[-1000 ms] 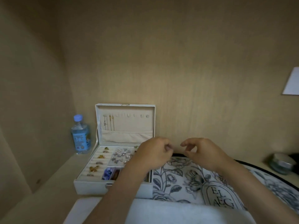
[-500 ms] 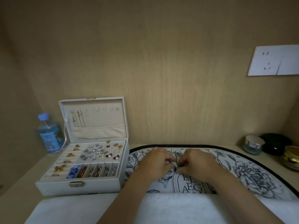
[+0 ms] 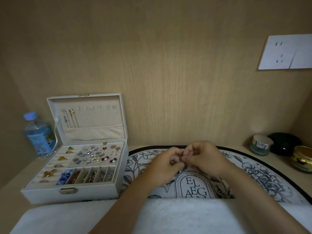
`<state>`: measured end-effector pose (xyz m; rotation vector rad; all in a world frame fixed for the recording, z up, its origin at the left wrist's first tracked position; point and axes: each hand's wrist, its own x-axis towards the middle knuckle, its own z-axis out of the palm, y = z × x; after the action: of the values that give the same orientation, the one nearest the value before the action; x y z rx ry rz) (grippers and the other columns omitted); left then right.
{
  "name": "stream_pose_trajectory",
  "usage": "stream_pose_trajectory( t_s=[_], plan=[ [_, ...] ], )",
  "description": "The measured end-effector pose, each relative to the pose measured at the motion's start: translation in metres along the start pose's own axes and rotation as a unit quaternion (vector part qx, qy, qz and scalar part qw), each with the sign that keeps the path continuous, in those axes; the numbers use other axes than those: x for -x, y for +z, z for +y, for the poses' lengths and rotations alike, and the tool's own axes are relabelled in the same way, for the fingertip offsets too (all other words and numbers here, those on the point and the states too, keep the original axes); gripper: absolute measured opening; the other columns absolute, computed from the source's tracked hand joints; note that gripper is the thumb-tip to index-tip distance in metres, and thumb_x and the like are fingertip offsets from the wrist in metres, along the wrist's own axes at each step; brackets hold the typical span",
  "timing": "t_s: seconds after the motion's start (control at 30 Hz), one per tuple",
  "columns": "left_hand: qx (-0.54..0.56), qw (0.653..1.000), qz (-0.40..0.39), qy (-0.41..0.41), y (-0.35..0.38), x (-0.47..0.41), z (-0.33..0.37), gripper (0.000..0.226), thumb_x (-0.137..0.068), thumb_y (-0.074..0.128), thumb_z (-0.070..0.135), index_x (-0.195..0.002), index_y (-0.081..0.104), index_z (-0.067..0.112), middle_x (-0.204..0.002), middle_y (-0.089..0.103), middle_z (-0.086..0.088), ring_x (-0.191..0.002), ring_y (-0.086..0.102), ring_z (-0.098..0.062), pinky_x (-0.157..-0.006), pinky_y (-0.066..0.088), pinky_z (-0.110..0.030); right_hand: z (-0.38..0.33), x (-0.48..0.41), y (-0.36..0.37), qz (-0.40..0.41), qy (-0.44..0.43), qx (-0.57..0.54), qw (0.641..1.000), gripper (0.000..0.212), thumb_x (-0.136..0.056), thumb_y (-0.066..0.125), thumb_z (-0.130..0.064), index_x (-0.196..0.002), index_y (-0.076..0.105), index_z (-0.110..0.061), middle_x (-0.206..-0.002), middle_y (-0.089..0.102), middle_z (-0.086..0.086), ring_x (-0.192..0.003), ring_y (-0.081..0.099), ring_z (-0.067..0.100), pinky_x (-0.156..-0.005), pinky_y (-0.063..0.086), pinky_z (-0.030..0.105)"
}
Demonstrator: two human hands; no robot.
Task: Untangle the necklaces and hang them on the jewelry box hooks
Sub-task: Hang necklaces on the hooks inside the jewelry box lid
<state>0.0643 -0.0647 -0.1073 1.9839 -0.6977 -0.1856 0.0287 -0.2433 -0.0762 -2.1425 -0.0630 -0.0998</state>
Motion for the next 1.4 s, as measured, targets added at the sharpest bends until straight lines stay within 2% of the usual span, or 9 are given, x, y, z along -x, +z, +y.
stream_pose_trajectory(
  t_s=[0.1,0.27,0.47,0.67,0.8,0.97,1.13,1.27,1.4],
  plan=[
    [0.028,0.999,0.023,-0.015,-0.006,-0.002,0.008,0.012,-0.095,0.062,0.024,-0.106,0.066,0.027,-0.079,0.074,0.004,-0.069,0.063,-0.022,-0.067,0.051,-0.038,-0.006,-0.002,-0.005,0.026,-0.009,-0.091,0.995,0.01,-0.082,0.079,-0.006,-0.085,0.07,-0.006,-0.072,0.071,0.013,-0.049,0.059,0.018,-0.048,0.049,0.028],
    [0.007,0.999,0.006,-0.038,-0.026,-0.003,0.011,0.014,-0.093,0.063,0.037,-0.088,0.072,0.027,-0.075,0.067,0.0,-0.067,0.058,-0.011,-0.067,0.049,-0.032,-0.011,-0.003,-0.008,0.044,-0.008,-0.132,0.99,0.022,-0.085,0.075,-0.004,-0.104,0.075,-0.014,-0.079,0.076,0.006,-0.049,0.058,0.015,-0.047,0.048,0.02],
    [-0.071,0.993,-0.035,-0.092,-0.054,0.003,0.028,0.025,-0.09,0.064,0.044,-0.071,0.068,0.029,-0.065,0.06,0.011,-0.059,0.053,-0.006,-0.065,0.043,-0.026,-0.005,-0.007,-0.011,0.077,0.007,-0.072,0.994,0.015,-0.093,0.067,-0.008,-0.09,0.075,-0.021,-0.082,0.071,0.008,-0.049,0.059,0.009,-0.048,0.045,0.019],
    [-0.012,0.996,0.035,-0.081,-0.094,0.008,0.035,0.032,-0.095,0.059,0.032,-0.065,0.061,0.02,-0.069,0.065,0.002,-0.065,0.058,-0.007,-0.075,0.044,-0.03,0.004,-0.005,-0.01,0.017,0.011,0.093,0.995,0.024,-0.099,0.056,-0.011,-0.095,0.075,-0.024,-0.089,0.068,-0.016,-0.059,0.056,-0.017,-0.057,0.038,0.001],
    [0.136,0.99,0.02,-0.042,-0.113,0.013,0.027,0.032,-0.085,0.059,0.038,-0.057,0.055,0.023,-0.062,0.048,-0.01,-0.065,0.062,-0.02,-0.099,0.047,-0.046,0.004,-0.004,-0.002,-0.028,0.014,0.133,0.991,0.03,-0.099,0.055,-0.014,-0.086,0.071,-0.036,-0.086,0.067,-0.021,-0.074,0.059,-0.01,-0.065,0.039,0.005],
    [0.349,0.936,0.026,-0.035,-0.123,0.016,0.023,0.024,-0.085,0.054,0.031,-0.067,0.054,0.015,-0.061,0.038,-0.002,-0.053,0.04,-0.018,-0.064,0.055,-0.034,-0.003,-0.001,0.004,-0.055,0.018,0.145,0.988,0.029,-0.099,0.054,-0.015,-0.089,0.073,-0.034,-0.088,0.066,-0.027,-0.087,0.059,-0.008,-0.081,0.045,0.016],
    [0.237,0.971,-0.02,-0.035,-0.105,0.013,0.03,0.023,-0.095,0.055,0.027,-0.074,0.06,0.018,-0.064,0.045,0.002,-0.055,0.04,-0.014,-0.055,0.042,-0.027,-0.013,0.003,0.016,-0.092,-0.016,0.217,0.972,0.027,-0.095,0.057,-0.013,-0.105,0.075,-0.03,-0.096,0.061,-0.028,-0.104,0.06,-0.003,-0.092,0.045,0.016],
    [0.114,0.989,-0.075,-0.056,-0.087,0.012,0.044,0.019,-0.1,0.054,0.02,-0.088,0.066,0.01,-0.065,0.053,0.003,-0.056,0.047,-0.012,-0.058,0.045,-0.028,-0.026,0.003,0.026,-0.12,-0.035,-0.044,0.991,0.051,-0.09,0.061,-0.006,-0.136,0.057,-0.028,-0.13,0.064,-0.01,-0.126,0.055,0.005,-0.112,0.041,0.034],
    [0.061,0.994,-0.073,-0.061,-0.086,0.013,0.052,0.018,-0.098,0.058,0.022,-0.09,0.069,0.011,-0.064,0.054,0.004,-0.053,0.047,-0.011,-0.052,0.044,-0.026,-0.042,0.003,0.034,-0.108,-0.073,-0.185,0.974,0.019,-0.097,0.061,-0.009,-0.115,0.066,-0.01,-0.081,0.071,0.007,-0.077,0.068,0.017,-0.086,0.053,0.035]
  ],
)
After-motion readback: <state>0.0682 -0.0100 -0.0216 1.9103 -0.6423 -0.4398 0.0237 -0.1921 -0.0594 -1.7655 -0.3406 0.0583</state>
